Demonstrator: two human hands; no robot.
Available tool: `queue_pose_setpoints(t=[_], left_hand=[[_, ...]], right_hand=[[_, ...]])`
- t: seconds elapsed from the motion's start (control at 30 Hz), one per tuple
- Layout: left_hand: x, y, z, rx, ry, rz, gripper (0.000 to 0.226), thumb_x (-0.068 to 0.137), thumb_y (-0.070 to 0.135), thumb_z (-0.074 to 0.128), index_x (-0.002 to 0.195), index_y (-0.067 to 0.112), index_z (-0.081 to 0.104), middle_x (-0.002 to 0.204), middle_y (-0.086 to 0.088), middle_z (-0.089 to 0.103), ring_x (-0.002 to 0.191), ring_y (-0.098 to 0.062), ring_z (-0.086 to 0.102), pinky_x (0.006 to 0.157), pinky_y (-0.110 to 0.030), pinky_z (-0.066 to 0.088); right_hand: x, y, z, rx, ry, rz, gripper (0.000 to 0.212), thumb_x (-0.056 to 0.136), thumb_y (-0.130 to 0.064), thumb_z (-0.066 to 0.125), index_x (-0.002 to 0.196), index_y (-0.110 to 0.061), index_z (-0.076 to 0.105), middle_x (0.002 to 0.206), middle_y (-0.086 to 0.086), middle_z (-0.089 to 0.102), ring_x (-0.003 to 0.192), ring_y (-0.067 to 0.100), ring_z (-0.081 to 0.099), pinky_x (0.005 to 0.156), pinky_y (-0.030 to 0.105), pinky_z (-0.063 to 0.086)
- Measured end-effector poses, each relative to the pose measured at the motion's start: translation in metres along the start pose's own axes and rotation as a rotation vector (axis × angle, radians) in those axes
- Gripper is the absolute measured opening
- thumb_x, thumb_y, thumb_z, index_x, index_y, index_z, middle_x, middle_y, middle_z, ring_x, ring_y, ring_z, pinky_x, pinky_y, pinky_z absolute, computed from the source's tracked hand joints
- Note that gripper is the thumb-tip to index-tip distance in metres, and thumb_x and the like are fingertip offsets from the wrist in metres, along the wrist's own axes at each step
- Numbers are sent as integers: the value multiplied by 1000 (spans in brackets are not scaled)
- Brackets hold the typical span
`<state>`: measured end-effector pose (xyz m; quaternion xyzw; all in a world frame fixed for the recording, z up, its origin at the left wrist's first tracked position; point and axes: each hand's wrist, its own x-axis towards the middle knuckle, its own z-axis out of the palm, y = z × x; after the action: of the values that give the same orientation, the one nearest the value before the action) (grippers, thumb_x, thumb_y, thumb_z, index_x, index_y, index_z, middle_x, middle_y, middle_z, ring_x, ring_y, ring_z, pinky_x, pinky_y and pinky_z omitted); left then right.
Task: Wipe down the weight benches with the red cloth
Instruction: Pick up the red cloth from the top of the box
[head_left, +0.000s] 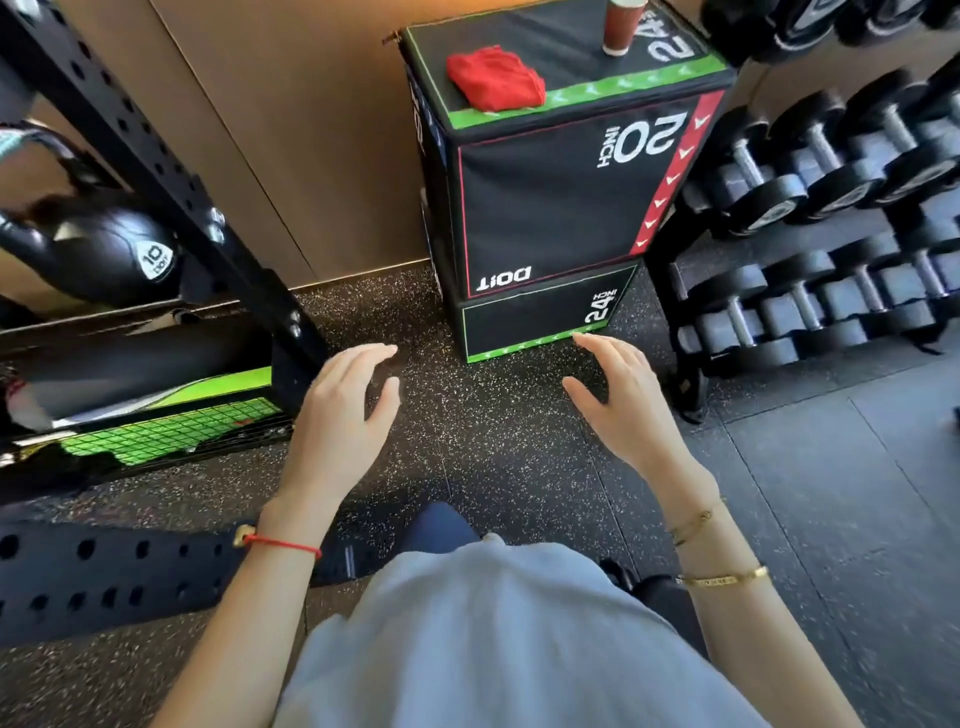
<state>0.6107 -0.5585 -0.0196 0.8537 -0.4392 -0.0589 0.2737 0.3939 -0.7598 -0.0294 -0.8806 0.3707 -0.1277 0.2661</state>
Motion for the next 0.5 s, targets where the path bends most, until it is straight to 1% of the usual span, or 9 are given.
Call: queue_pose_setpoints(t=[0.1,0.17,0.3,0.37,0.43,0.5], left_hand=[[46,-7,11,-8,4,-14,36,99,21,54,134,16,58,136,-1,59,131,-13,48,111,-23,31],[77,-12,19,-10,0,-13,36,99,22,53,134,17,58,136,0,59,131,-12,47,111,-21,30],[146,-27,35,-19,9,-9,35,98,22,53,132,19,59,135,2,59,129,-10,49,109,-15,27],[185,-36,41,-15,26,-8,34,98,21,54,131,18,59,134,2,60,128,-11,49,108,-13,26],[229,-45,44,-20,38,2,33,98,20,55,130,16,60,132,1,61,127,-12,50,110,-15,28],[274,-53,45,-33,44,13,32,97,18,56,128,15,61,131,0,62,126,-15,52,111,-22,33]], right_hand=[[45,8,5,-9,-33,1,50,95,-28,60,141,-14,48,142,1,52,135,21,41,116,40,32],[76,12,9,-8,-42,0,50,95,-27,61,141,-14,48,141,2,52,136,21,41,116,39,31],[147,18,19,-2,-31,8,50,94,-26,62,141,-13,48,140,3,53,135,20,41,115,31,29],[187,18,24,4,-26,-3,50,94,-25,62,140,-14,49,140,2,53,134,19,42,114,29,28],[232,17,26,6,-21,-14,49,93,-24,63,140,-13,50,139,2,54,133,20,43,114,32,32],[277,13,24,9,-19,-19,49,93,-23,63,140,-13,50,138,2,54,133,20,43,113,33,32]])
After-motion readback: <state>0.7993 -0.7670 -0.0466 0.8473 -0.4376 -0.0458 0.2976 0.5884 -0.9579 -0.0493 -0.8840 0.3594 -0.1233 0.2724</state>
